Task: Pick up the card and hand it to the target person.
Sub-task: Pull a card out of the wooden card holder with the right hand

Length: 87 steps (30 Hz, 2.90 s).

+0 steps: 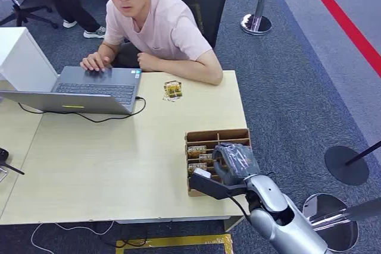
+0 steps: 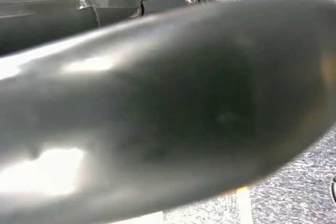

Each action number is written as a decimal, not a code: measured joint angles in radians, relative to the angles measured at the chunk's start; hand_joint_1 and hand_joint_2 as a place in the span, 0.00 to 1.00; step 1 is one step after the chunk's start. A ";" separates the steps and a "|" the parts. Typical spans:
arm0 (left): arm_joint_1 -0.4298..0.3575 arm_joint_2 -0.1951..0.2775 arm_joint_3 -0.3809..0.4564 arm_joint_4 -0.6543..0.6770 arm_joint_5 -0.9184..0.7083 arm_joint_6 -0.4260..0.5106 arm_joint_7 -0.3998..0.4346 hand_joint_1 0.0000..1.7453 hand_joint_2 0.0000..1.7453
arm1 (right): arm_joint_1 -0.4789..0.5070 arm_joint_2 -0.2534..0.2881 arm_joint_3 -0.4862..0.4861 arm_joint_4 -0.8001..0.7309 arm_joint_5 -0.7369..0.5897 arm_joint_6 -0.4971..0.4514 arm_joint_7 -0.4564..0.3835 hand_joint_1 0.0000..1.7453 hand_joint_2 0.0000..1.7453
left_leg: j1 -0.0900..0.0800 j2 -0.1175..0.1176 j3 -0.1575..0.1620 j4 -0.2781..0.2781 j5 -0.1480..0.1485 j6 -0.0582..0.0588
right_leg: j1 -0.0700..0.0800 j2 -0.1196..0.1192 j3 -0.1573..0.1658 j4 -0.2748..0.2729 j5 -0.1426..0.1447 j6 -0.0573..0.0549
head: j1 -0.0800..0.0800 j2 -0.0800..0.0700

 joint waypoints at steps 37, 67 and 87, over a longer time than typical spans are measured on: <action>0.000 -0.001 0.000 0.000 -0.005 0.000 -0.008 0.00 0.00 | 0.006 -0.010 -0.053 -0.062 -0.002 -0.053 0.007 0.60 1.00 | 0.000 0.000 0.000 0.000 0.000 0.000 | 0.000 0.000 0.000 0.000 0.000 0.000 | 0.000 0.000; 0.000 -0.006 0.000 0.000 -0.017 0.002 -0.002 0.00 0.00 | -0.006 -0.003 -0.001 -0.017 -0.034 -0.001 0.007 0.60 1.00 | 0.000 0.000 0.000 0.000 0.000 0.000 | 0.000 0.000 0.000 0.000 0.000 0.000 | 0.000 0.000; 0.000 -0.007 0.000 0.002 -0.018 0.001 0.000 0.00 0.00 | -0.002 -0.003 -0.001 -0.017 -0.031 0.006 0.019 0.58 1.00 | 0.000 0.000 0.000 0.000 0.000 0.000 | 0.000 0.000 0.000 0.000 0.000 0.000 | 0.000 0.000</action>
